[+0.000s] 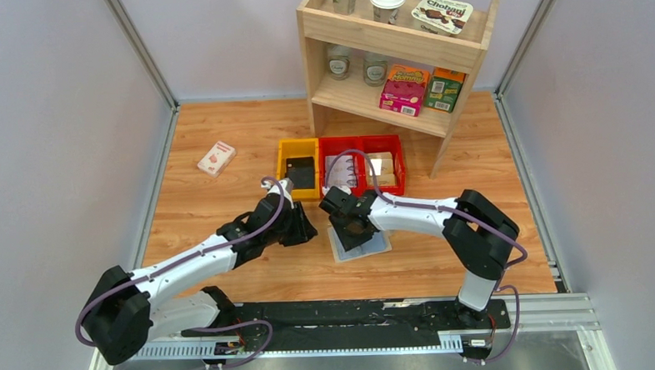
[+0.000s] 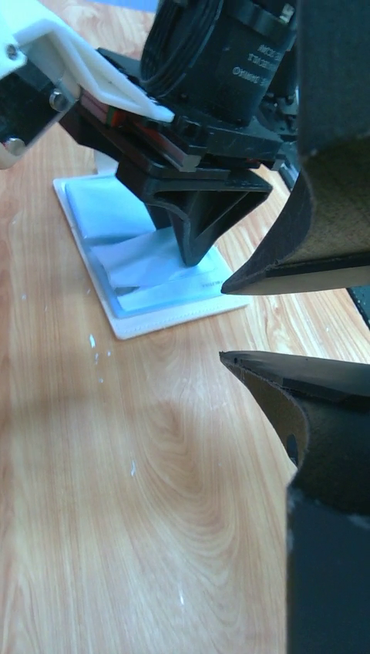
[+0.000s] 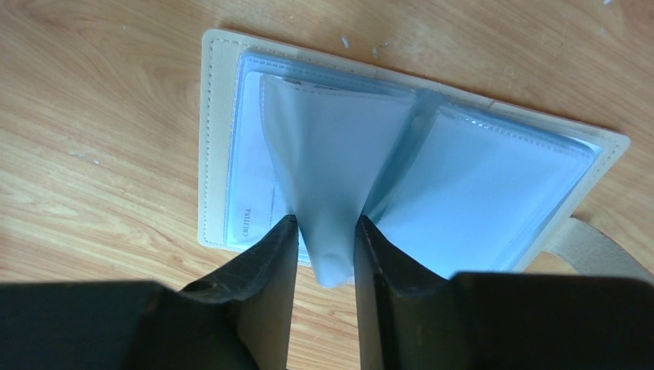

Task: Take the credit cards out of the card holder
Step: Remove the credit card from the card holder.

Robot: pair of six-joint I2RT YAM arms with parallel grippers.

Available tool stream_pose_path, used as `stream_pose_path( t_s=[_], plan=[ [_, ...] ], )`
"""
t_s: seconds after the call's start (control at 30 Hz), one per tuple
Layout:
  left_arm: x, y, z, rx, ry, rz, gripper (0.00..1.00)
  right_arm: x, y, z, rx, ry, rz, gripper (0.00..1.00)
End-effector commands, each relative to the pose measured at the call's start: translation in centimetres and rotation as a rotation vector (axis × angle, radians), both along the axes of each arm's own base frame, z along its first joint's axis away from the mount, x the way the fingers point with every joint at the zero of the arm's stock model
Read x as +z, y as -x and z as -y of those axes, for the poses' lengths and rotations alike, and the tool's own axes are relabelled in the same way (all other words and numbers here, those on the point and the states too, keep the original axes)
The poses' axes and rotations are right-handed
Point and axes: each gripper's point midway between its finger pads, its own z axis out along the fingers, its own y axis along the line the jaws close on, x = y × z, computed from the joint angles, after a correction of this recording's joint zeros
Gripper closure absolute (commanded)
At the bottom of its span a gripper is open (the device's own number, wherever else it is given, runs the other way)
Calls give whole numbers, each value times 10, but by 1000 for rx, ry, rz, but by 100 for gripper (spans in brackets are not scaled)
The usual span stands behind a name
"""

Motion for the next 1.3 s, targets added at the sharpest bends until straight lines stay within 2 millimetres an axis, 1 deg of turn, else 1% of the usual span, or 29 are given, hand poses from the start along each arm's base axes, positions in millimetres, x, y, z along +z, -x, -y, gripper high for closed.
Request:
stream_pose_path(
  t_s=[0.0, 0.13, 0.3, 0.43, 0.57, 0.6, 0.63, 0.7, 0.83, 0.93, 1.0, 1.03, 1.07, 1.13, 1.17, 1.27],
  plan=[
    [24, -6, 30, -72, 113, 27, 60, -6, 7, 0, -1, -109, -77, 71],
    [27, -9, 51, -135, 146, 0, 62, -4, 5, -1, -24, -220, -128, 76],
    [11, -11, 73, -205, 125, -82, 63, -2, 5, -2, -48, -359, -187, 80],
    [-8, -13, 83, -236, 83, -147, 68, -1, 3, 1, -75, -411, -207, 83],
    [-29, -14, 81, -230, 25, -196, 68, 2, 2, 1, -77, -429, -203, 84],
    [-37, -11, 80, -232, 7, -222, 67, 2, 2, 1, -77, -431, -203, 85],
    [-39, -11, 81, -242, 2, -229, 67, 4, 1, 0, -79, -435, -201, 85],
    [-50, -9, 80, -247, -24, -259, 67, 5, 1, -1, -78, -445, -199, 85],
    [-69, -4, 70, -215, -76, -306, 66, 7, -1, 1, -94, -429, -188, 85],
    [-77, -2, 62, -188, -107, -326, 67, 12, -9, 11, -138, -392, -134, 85],
    [-80, 0, 60, -183, -118, -335, 67, 16, -15, 23, -193, -346, -80, 83],
    [-81, 0, 58, -180, -123, -339, 67, 17, -21, 33, -236, -309, -42, 83],
    [-81, 0, 58, -180, -124, -340, 67, 19, -21, 37, -248, -295, -29, 83],
    [-82, 1, 58, -182, -125, -343, 67, 22, -25, 52, -302, -242, 17, 81],
    [-82, 1, 58, -183, -125, -342, 67, 23, -32, 65, -341, -195, 72, 80],
    [-81, 0, 59, -185, -123, -338, 68, 27, -35, 89, -415, -132, 118, 77]
  ],
)
